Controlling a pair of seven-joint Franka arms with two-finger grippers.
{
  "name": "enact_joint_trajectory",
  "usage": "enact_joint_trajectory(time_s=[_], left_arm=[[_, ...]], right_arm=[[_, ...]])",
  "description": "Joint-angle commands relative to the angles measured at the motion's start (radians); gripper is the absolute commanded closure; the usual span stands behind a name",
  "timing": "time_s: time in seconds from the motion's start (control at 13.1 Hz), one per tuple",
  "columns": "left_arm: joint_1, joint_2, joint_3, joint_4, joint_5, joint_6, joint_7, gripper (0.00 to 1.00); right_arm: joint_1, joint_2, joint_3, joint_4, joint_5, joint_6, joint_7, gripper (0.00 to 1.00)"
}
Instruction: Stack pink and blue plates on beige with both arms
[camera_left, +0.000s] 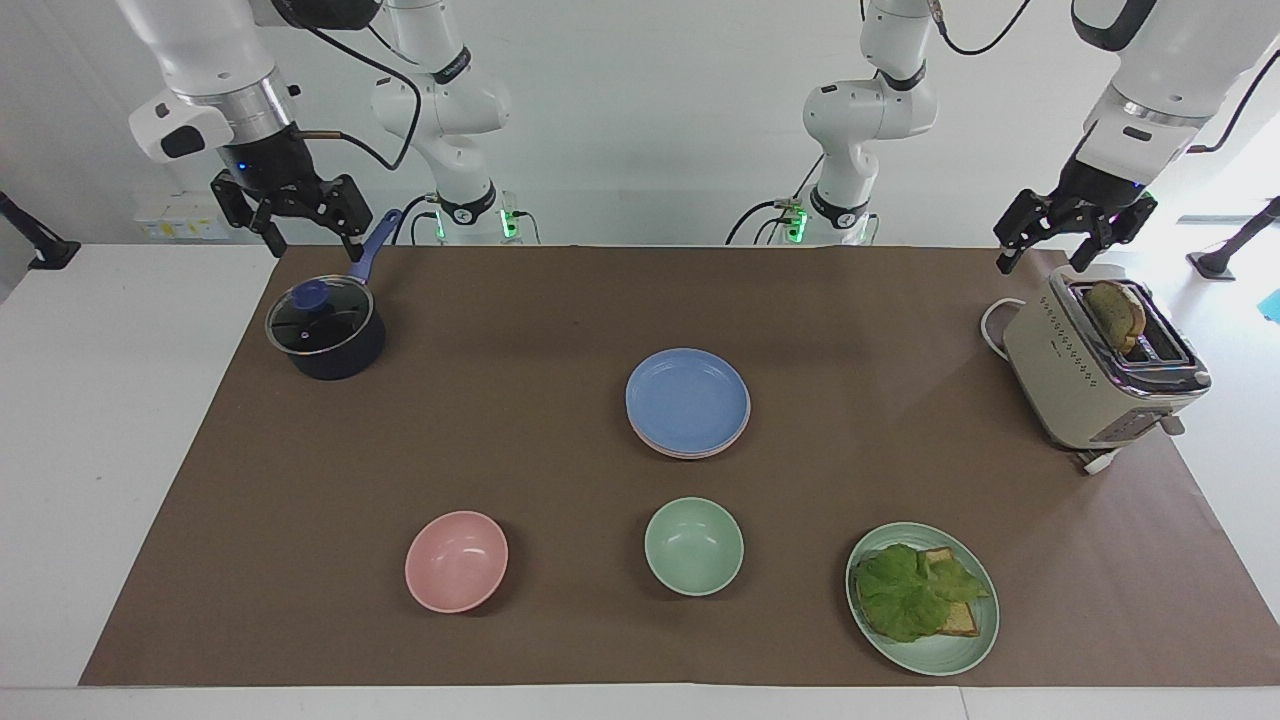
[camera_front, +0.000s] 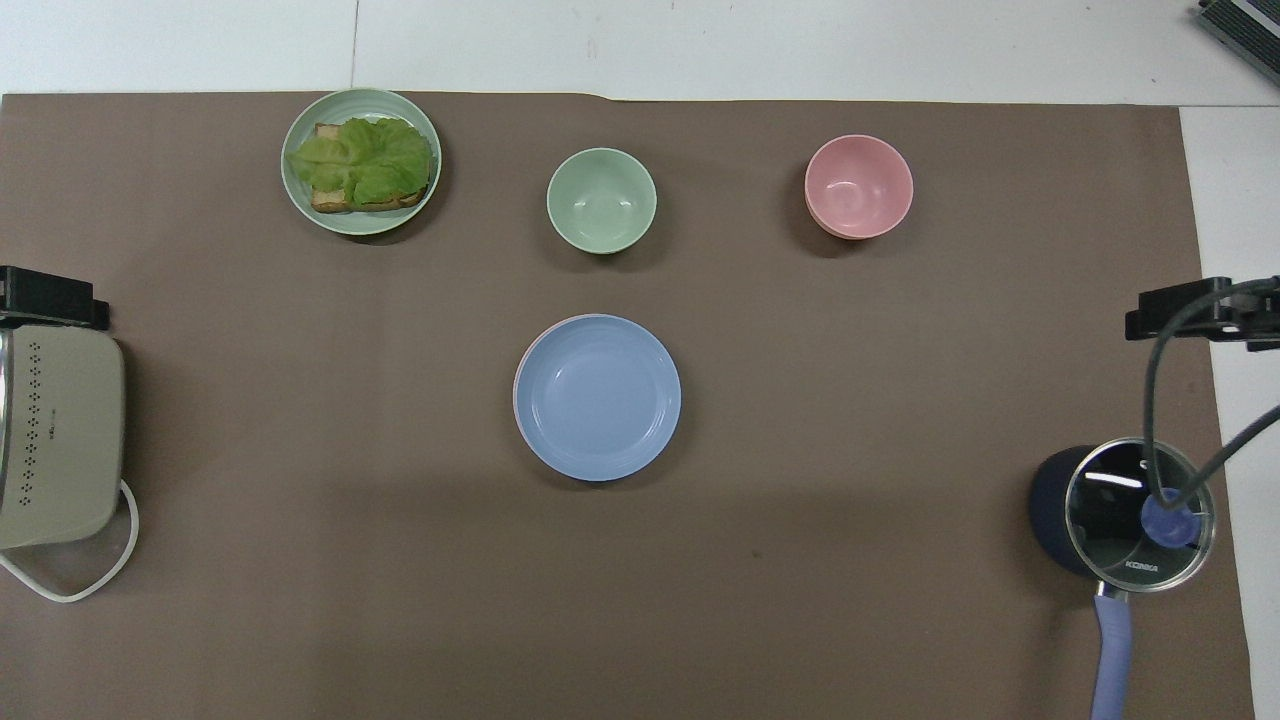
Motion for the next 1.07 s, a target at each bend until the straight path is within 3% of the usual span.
enact_joint_trajectory(time_s=[0.0,0.99], left_arm=[[-0.010,-0.005,0.006,-0.002,0.019,-0.013,0.005,0.00],[-0.010,-0.005,0.005,-0.002,0.019,-0.013,0.007,0.00]], right_arm=[[-0.018,-0.029,0.013,-0.039,-0.015,0.007,-0.022,0.00],[-0.011,-0.028,0.016,-0.051,-0.046,0.011,-0.034,0.00]])
